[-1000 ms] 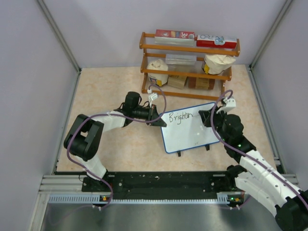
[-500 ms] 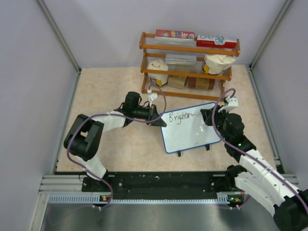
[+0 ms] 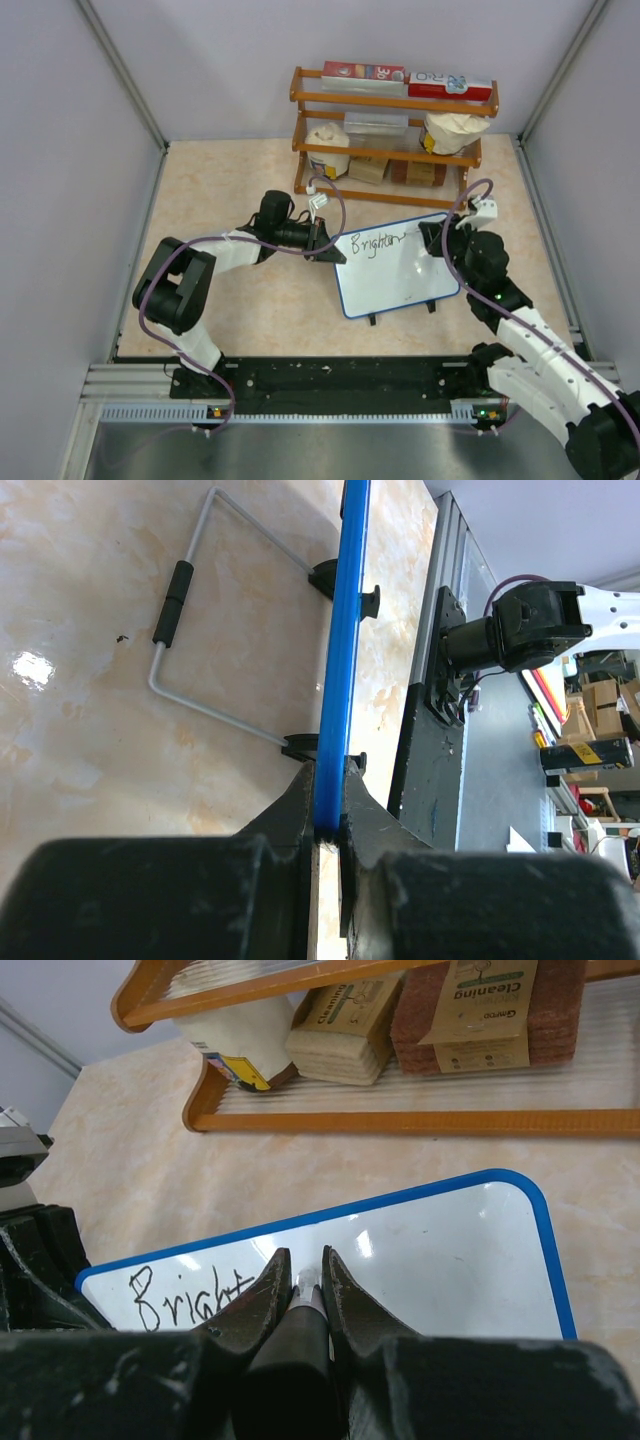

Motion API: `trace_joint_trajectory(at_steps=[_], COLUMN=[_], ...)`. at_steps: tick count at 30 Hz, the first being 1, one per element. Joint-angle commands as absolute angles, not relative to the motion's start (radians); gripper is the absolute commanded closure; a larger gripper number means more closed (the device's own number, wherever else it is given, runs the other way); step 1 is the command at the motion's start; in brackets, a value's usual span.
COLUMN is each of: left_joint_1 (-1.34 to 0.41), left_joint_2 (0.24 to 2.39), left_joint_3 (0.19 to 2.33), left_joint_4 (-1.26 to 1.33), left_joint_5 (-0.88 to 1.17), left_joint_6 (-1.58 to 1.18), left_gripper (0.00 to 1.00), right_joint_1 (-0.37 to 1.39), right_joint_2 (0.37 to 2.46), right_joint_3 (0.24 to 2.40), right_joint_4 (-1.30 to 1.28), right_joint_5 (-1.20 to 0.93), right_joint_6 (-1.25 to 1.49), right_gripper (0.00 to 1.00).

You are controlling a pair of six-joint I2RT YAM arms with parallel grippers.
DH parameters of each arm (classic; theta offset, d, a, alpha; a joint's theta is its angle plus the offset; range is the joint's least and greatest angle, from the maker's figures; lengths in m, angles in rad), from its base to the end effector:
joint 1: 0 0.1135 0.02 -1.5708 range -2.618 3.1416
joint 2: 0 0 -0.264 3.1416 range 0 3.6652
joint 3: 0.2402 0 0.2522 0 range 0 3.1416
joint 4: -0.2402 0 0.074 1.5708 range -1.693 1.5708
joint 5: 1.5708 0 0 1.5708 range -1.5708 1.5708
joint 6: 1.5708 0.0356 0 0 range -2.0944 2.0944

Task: Write a sentence on the whiteboard
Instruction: Write with the whiteboard marker on the whiteboard.

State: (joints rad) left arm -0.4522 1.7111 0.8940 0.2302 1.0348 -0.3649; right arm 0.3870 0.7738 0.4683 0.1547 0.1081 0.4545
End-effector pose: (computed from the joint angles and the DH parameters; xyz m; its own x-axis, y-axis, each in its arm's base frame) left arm 0.2970 -0.1783 0.1863 -0.7747 0.1737 -0.6079 0.6322 0.2232 -0.7419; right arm 0.1783 0.0685 0.2651 -0.2463 0.3709 -0.8954 -0.1873 0.8882 0.4195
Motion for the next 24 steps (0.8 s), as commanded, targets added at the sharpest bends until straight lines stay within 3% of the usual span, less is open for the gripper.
trace_joint_trajectory(at_steps=[1, 24], left_joint_1=[-0.466, -0.466], left_joint_2=[1.753, 1.752], left_joint_3=[0.884, 0.884], left_joint_4=[0.179, 0.178], left_joint_5=[0.914, 0.913], left_joint_6=[-0.242, -0.241], left_gripper=[1.0, 1.0], right_joint_1=[0.37, 0.371], right_joint_2=[0.801, 0.732], right_joint_3=[0.522, 0.446], right_joint_4=[0.192, 0.095], right_joint_5=[0.089, 0.038], right_joint_6=[0.46, 0.456], right_gripper=[1.0, 1.0])
